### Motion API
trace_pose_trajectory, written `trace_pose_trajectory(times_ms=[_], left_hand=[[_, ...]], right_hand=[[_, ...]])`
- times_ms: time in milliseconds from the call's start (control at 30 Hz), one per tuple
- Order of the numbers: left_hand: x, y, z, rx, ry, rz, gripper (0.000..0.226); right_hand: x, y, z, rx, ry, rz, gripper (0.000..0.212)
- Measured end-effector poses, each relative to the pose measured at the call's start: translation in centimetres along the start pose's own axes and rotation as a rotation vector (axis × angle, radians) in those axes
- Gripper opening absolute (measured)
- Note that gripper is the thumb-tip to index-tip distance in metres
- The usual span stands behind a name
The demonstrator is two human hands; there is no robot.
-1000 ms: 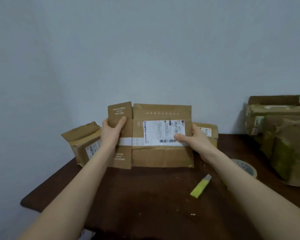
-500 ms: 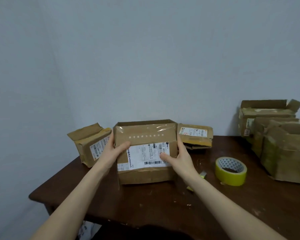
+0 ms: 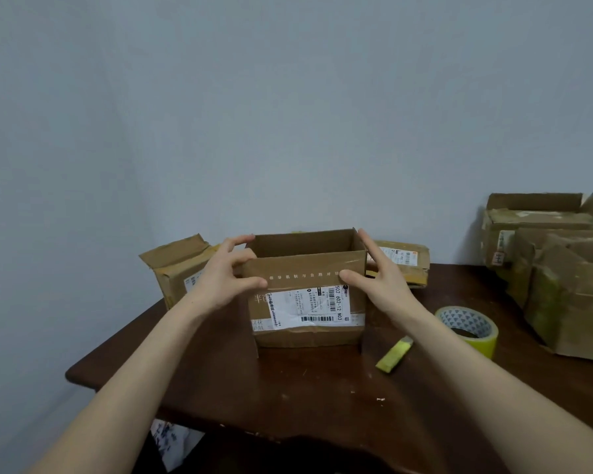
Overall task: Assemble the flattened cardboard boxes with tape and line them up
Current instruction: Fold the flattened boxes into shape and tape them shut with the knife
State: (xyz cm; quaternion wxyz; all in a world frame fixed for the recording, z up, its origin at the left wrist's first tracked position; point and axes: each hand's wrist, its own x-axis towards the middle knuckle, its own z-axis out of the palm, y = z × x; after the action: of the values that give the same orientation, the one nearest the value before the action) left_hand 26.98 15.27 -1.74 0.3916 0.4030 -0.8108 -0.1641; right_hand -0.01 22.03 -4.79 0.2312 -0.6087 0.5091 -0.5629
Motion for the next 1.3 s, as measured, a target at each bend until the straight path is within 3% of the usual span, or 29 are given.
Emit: trace_pose_trajectory(times_ms=[133,333,500,567,667,733,833,900,1000,1233,1300], left_hand=[[-0.3,0.6,0.2,-0.168,-0.022,-0.022,0.018],[-0.2,0.7,0.4,-0.225,-0.004,-0.049,0.023],[-0.8,0.0,1.0,-0.331,-0.059,-0.034,0.027],[-1.0,0.3,1.2,-0.433,-0.054,-0.049,0.024],[-0.9,1.3,1.6,-0.618,0.021,-0.095,0.036],[-0.4,1.5,1.9,-0.549,0.089,-0.112,0.035],[0.3,1.2,2.2,-0.474,0.075,-0.112,0.031],[0.4,1.2,2.1,-0.472,0.057,-0.1,0.026],[0.7,1.4,1.8,-0.458,0.019,-0.059,0.037],[2.2,0.6,2.0,-0.428,-0.101,-0.071,0.052],[2.6,0.2,2.0,-0.425,-0.136,-0.07,0.058]], right_hand=[[-0.2,-0.5,-0.2,-0.071,-0.03,-0.014,0.08],[0.0,-1.0,-0.5,-0.137,-0.085,-0.014,0.081],[0.4,-1.0,-1.1,-0.305,-0.111,-0.022,0.094],[0.3,-1.1,-1.1,-0.261,-0.139,0.005,0.093],[0.3,-2.2,-1.5,0.032,-0.154,0.161,0.076],[1.0,-2.7,-2.1,0.13,-0.102,0.252,0.067],[2.2,-2.8,-3.0,0.05,-0.025,0.29,0.041],[3.1,-2.5,-3.5,0.079,-0.004,0.368,0.041],[4.8,-2.5,-4.0,0.145,0.029,0.471,0.048],[9.6,-3.1,-3.8,-0.165,0.015,0.539,0.023],[10.7,-3.1,-3.8,-0.226,0.018,0.546,0.032]])
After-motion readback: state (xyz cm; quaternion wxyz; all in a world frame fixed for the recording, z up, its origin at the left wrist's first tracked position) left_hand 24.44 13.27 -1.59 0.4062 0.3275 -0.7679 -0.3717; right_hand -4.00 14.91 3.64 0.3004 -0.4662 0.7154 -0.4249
